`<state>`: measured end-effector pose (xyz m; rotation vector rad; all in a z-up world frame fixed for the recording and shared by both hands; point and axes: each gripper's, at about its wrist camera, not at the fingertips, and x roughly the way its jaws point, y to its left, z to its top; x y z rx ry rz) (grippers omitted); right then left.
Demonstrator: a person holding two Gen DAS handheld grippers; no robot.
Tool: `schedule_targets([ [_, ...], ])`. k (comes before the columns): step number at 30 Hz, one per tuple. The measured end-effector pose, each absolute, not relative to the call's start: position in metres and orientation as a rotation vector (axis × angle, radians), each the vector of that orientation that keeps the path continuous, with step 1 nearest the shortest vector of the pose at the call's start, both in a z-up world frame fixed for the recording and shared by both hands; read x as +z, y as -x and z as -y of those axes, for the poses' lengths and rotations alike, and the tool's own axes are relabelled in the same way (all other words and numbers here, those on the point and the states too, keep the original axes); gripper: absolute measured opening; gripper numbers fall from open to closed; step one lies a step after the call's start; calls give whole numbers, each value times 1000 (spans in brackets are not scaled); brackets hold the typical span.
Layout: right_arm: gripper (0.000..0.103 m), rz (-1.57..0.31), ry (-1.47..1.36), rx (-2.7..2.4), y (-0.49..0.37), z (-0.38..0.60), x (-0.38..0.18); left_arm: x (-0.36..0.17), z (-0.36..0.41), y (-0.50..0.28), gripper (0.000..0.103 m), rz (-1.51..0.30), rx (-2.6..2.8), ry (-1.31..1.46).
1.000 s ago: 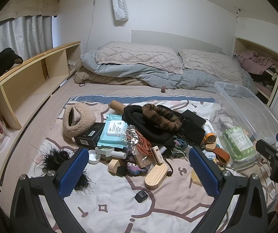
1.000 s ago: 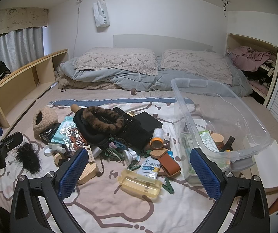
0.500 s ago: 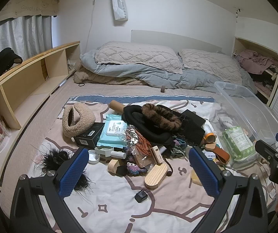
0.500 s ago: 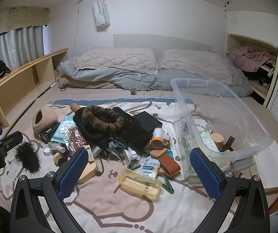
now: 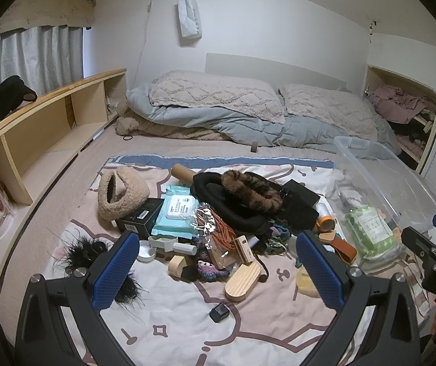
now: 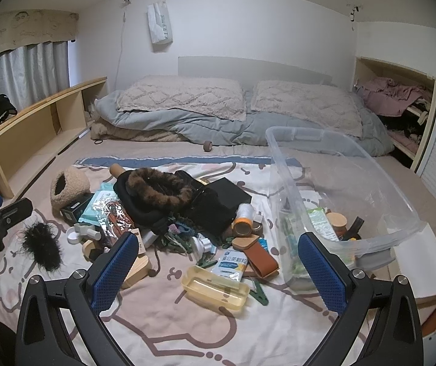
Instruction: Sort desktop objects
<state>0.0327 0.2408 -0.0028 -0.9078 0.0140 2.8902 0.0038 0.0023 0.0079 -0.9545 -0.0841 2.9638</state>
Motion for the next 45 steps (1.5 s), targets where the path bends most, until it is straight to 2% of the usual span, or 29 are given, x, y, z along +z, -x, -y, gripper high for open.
schedule_targets([
  [8, 103, 22, 878, 2917, -32, -247, 13, 26, 6, -14, 103, 145, 2944, 857],
  [20, 103, 243, 793, 2960, -5, -229, 45, 66, 16, 4, 103, 119, 3009, 727],
  [26, 103, 217, 766, 3001, 14, -227, 46, 73, 16, 23, 103, 57, 3068, 680],
  [33, 103, 157, 850, 3000, 42, -233, 18, 49, 19, 52, 103, 61, 3055, 733],
  [41, 103, 161, 946, 2930, 74, -244, -19, 16, 26, 84, 103, -3, 3068, 852],
  [45, 103, 180, 1055, 2909, 86, -244, -38, 2, 38, 96, 103, 20, 3049, 963],
])
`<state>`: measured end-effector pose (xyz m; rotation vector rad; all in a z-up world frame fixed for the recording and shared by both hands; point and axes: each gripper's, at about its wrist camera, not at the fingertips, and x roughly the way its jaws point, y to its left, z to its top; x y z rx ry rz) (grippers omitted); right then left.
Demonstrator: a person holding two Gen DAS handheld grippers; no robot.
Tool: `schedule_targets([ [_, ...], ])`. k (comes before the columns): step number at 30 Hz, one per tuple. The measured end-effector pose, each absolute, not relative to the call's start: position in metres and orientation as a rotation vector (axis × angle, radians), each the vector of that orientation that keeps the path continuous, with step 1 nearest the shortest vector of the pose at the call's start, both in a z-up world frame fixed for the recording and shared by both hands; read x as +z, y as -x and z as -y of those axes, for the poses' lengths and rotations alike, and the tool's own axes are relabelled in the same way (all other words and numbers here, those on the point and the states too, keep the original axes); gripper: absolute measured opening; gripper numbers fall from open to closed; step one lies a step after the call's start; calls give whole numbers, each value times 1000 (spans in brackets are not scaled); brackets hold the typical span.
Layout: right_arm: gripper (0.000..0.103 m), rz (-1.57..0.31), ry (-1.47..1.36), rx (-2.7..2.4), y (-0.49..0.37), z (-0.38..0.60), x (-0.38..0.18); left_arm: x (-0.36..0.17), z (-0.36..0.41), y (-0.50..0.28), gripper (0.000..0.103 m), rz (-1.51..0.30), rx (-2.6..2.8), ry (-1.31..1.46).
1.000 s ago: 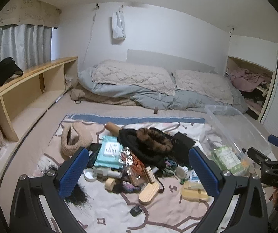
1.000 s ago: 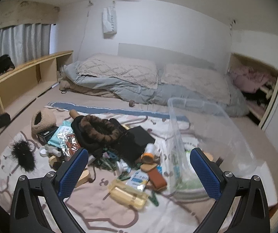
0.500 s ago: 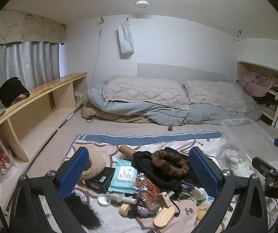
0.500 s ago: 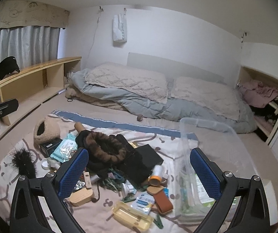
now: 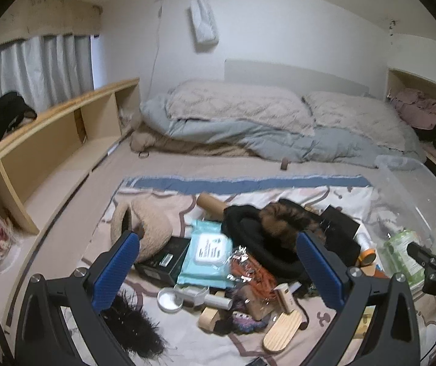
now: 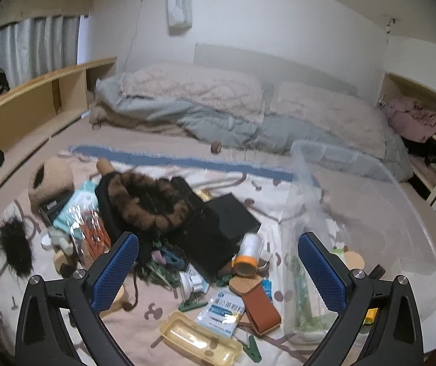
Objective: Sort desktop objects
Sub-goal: 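Move the right gripper down toward the oval wooden board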
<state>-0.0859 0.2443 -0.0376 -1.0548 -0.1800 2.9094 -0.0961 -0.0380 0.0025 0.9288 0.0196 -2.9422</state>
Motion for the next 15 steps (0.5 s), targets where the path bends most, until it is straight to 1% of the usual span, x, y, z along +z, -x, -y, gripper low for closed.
schedule_targets([
  [5, 103, 198, 1266, 2916, 98, -232, -66, -9, 51, 99, 103, -72, -2897, -1028],
  [9, 103, 226, 1382, 2884, 108, -218, -85, -14, 61, 97, 103, -113, -2880, -1075],
  [15, 103, 41, 1645, 2800, 134, -212, -121, -23, 59, 100, 103, -102, -2875, -1135],
])
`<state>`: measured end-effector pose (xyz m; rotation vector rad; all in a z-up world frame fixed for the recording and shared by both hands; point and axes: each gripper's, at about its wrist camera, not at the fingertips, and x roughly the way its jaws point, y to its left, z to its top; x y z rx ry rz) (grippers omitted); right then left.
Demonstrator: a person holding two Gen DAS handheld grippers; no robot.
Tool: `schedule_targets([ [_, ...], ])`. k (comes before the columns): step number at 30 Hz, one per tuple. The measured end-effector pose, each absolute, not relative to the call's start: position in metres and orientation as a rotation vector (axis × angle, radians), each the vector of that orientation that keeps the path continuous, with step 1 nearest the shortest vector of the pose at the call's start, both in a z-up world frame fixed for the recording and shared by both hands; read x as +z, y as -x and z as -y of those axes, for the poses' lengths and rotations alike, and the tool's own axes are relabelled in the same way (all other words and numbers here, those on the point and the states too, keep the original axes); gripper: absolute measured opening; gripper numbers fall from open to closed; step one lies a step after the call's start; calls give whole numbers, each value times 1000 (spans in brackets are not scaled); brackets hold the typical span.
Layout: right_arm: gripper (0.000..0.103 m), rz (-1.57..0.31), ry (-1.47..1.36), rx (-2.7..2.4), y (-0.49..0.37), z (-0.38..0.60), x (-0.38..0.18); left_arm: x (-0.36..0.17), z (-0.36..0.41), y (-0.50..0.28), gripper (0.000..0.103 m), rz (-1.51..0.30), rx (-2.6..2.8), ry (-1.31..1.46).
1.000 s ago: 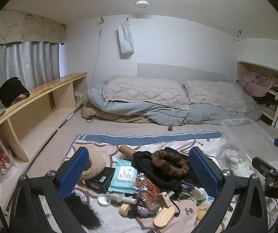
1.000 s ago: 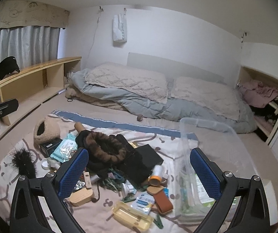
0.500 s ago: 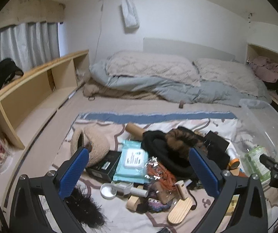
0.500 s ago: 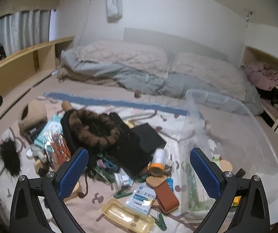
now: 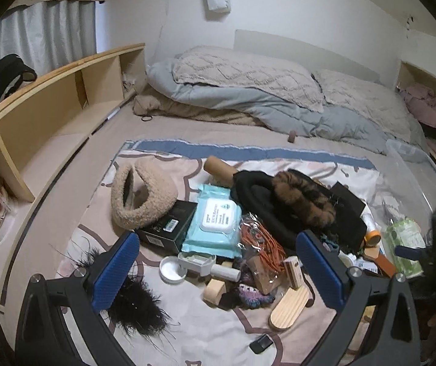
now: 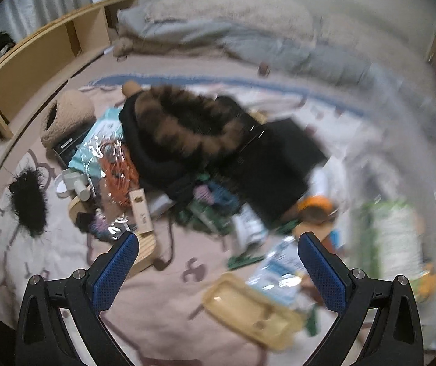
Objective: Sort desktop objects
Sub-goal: 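Move the right gripper down toward the oval wooden board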
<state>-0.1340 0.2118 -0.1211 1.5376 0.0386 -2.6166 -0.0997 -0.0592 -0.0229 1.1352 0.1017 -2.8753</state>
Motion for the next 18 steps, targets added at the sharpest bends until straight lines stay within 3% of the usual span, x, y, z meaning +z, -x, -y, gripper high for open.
schedule_targets([
  [8, 99, -5, -1726, -2573, 153, -211, -155, -33, 46, 106, 103, -73, -2902, -1213],
  [11, 80, 38, -1790, -2524, 161, -207, -165, -35, 46, 109, 103, -105, -2901, -1246],
  [13, 55, 121, -1857, -2477, 166, -203, -174, -37, 47, 110, 103, -135, -2899, -1266],
  [15, 51, 225, -1906, -2407, 173, -199, -185, -38, 47, 111, 103, -139, -2902, -1277],
  [18, 39, 237, -1931, -2349, 181, -185, -198, -37, 44, 109, 103, -86, -2917, -1256],
])
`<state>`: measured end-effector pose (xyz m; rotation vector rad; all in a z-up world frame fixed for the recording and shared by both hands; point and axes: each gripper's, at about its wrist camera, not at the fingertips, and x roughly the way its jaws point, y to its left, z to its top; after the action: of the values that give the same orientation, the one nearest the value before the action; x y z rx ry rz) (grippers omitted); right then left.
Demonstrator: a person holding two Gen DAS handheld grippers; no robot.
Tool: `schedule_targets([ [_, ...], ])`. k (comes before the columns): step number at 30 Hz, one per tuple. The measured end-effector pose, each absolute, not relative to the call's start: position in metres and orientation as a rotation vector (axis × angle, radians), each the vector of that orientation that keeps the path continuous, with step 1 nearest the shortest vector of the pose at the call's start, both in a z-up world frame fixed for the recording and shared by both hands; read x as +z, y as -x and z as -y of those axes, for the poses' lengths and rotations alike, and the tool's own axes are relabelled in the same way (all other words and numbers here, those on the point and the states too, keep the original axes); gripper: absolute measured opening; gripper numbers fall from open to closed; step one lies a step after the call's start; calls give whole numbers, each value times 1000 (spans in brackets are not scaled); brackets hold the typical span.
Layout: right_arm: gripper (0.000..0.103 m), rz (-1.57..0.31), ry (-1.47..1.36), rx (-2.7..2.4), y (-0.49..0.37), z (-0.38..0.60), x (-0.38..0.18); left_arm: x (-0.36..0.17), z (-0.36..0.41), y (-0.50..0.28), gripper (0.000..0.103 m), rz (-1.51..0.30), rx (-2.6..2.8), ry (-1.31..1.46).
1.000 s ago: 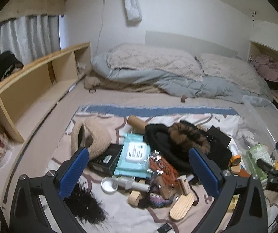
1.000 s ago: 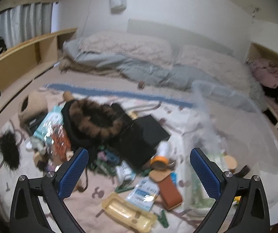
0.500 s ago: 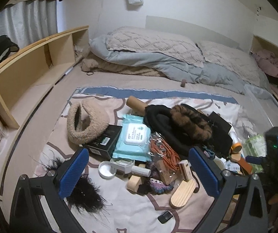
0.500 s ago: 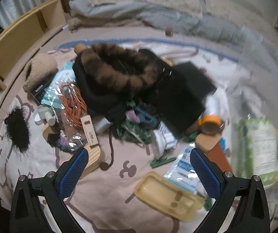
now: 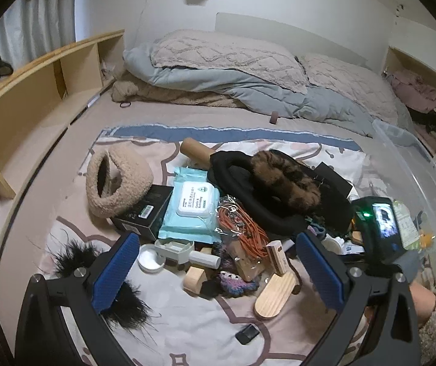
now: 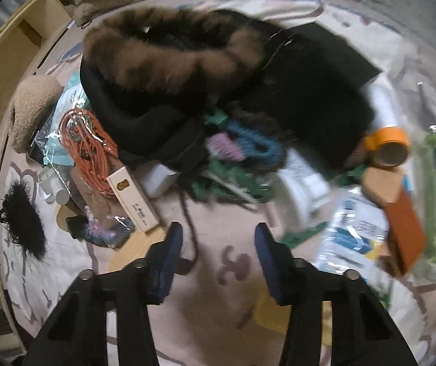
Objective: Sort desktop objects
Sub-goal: 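Move the right gripper down toward the oval wooden board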
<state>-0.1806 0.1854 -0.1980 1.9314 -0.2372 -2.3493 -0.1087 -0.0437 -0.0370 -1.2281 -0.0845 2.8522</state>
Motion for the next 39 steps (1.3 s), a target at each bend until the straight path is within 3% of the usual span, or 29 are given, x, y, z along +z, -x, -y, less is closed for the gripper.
schedule_targets([
  [2, 38, 239, -1944, -2328, 184, -179, -205, -38, 43, 107, 102, 51, 2850, 1219],
  [4, 31, 236, -1964, -2305, 188, -173, -214, -40, 43, 107, 102, 23, 2845, 1220],
  [16, 30, 303, -1947, -2222, 184, -160, -233, -52, 51, 105, 101, -59, 2837, 1224],
  [27, 30, 29, -1886, -2010, 117, -111, -225, -58, 44, 88, 101, -131, 2792, 1206],
  [31, 30, -55, -1831, -1984, 98, -109, -216, -66, 48, 81, 94, -145, 2770, 1238],
  [39, 30, -121, -1510, -2177, 98, -102, -195, -68, 73, 69, 94, -95, 2814, 1243],
])
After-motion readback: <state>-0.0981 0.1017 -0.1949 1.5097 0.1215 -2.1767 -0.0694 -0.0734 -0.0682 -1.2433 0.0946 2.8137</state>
